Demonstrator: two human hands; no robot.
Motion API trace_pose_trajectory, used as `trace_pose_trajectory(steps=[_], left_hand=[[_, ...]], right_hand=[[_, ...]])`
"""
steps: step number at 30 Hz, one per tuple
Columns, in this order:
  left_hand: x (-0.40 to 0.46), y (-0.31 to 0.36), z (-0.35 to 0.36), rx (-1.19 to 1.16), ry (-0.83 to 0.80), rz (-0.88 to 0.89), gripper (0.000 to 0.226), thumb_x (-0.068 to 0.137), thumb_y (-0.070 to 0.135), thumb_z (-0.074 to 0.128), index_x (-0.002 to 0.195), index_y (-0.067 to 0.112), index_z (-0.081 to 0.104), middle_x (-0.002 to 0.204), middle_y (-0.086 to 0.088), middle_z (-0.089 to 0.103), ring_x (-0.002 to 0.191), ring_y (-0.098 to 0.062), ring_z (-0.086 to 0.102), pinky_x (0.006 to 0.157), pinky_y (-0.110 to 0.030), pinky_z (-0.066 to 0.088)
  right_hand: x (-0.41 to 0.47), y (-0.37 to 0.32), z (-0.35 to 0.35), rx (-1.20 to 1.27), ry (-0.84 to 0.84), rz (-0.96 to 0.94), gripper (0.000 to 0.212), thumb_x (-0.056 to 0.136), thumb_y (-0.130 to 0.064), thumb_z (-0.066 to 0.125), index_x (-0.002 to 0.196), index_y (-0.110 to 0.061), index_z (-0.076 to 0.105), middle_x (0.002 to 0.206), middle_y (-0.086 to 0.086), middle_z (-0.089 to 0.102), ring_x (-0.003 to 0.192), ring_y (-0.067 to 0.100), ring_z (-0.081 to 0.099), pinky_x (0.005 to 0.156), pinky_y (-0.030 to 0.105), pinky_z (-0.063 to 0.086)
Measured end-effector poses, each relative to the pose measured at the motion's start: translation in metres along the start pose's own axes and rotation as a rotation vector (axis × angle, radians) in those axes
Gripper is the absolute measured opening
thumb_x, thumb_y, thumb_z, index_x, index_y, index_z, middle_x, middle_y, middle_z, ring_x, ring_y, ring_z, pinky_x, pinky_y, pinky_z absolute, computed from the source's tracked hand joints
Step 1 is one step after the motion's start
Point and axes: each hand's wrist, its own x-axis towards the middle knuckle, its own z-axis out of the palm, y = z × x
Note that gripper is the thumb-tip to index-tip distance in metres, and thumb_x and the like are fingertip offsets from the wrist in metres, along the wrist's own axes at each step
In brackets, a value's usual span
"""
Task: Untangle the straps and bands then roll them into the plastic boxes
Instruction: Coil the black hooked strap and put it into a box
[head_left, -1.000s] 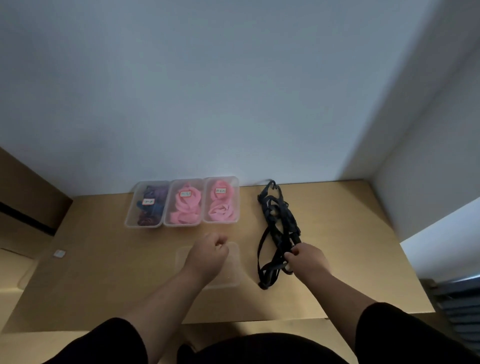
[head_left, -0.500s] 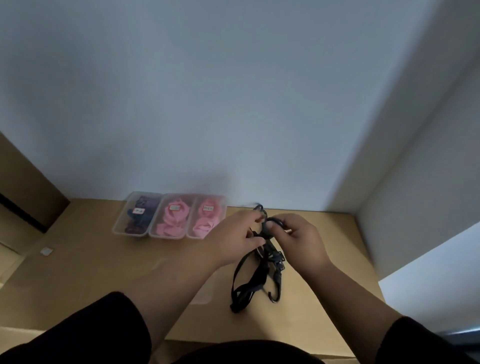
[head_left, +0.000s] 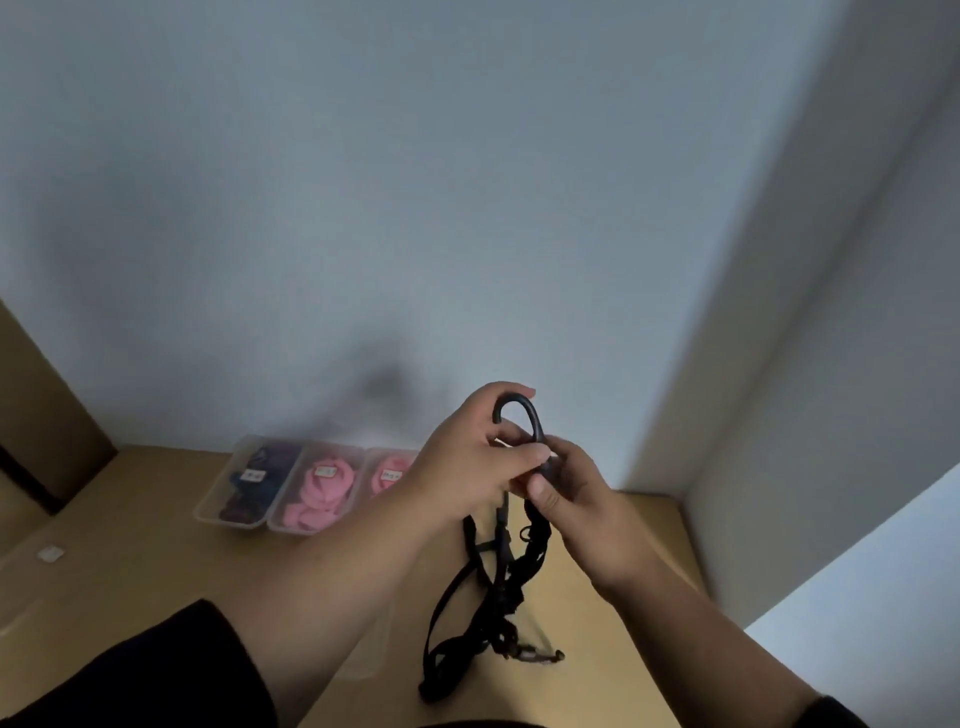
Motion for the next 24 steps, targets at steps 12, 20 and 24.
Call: trace_pose_trajectory(steps=[12, 20, 24], left_hand=[[0.004, 0.027, -0.010, 0.167, 0.106, 0.134, 0.028, 0.093, 0.017, 0.063, 0.109, 0.039, 0.063, 0.095, 0.005, 0.067, 0.069, -0.025, 0.072, 0.070, -0.044, 0.061], [-0.015, 0.022, -0.036, 0.210, -0.100, -0.181, 0.016, 0.098, 0.011, 0.059, 0.091, 0.014, 0.074, 0.077, -0.001, 0.071, 0.063, -0.012, 0.062, 0.065, -0.029, 0.055], [-0.031, 0.020, -0.034, 0.043, -0.318, -0.241, 0.015, 0.099, 0.006, 0.055, 0.108, 0.008, 0.067, 0.078, -0.008, 0.070, 0.064, -0.017, 0.062, 0.059, -0.023, 0.051]], right_hand=[[-0.001, -0.007, -0.008, 0.030, 0.133, 0.028, 0.020, 0.103, -0.037, 0.050, 0.100, -0.023, 0.064, 0.063, -0.005, 0.040, 0.053, 0.014, 0.034, 0.049, 0.028, 0.030], [0.004, -0.027, -0.028, 0.153, 0.022, 0.014, 0.049, 0.092, -0.056, 0.060, 0.073, -0.010, 0.059, 0.053, -0.001, 0.026, 0.049, 0.016, 0.020, 0.052, 0.032, 0.014], [0.009, -0.037, -0.027, -0.028, -0.123, 0.007, 0.061, 0.089, -0.066, 0.048, 0.063, -0.011, 0.047, 0.049, 0.006, 0.029, 0.045, 0.020, 0.027, 0.050, 0.029, 0.024]])
